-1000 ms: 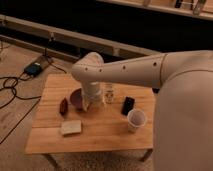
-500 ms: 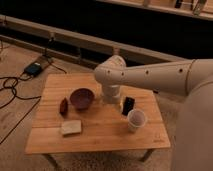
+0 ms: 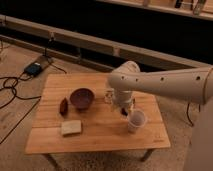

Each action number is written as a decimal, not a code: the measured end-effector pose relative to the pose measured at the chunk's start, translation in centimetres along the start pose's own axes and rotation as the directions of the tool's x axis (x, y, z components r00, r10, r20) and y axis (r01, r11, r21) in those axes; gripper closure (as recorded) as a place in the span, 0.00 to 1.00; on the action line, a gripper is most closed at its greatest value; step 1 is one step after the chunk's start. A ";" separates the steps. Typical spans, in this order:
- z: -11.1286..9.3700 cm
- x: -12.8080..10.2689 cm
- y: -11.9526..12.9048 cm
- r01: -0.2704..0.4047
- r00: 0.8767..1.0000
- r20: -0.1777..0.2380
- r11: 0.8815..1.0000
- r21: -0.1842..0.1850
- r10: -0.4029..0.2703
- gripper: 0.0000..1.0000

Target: Place the ceramic cup in the ceramic bowl

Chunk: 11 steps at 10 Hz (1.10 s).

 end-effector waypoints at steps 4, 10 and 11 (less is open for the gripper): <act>2.9 -1.5 -1.8 0.010 1.000 0.003 1.000 0.009 -0.010 0.35; 7.2 -2.2 -2.2 0.022 1.000 -0.012 0.999 -0.025 -0.023 0.73; 7.3 -2.3 -2.2 0.022 1.000 -0.012 0.999 -0.025 -0.022 0.85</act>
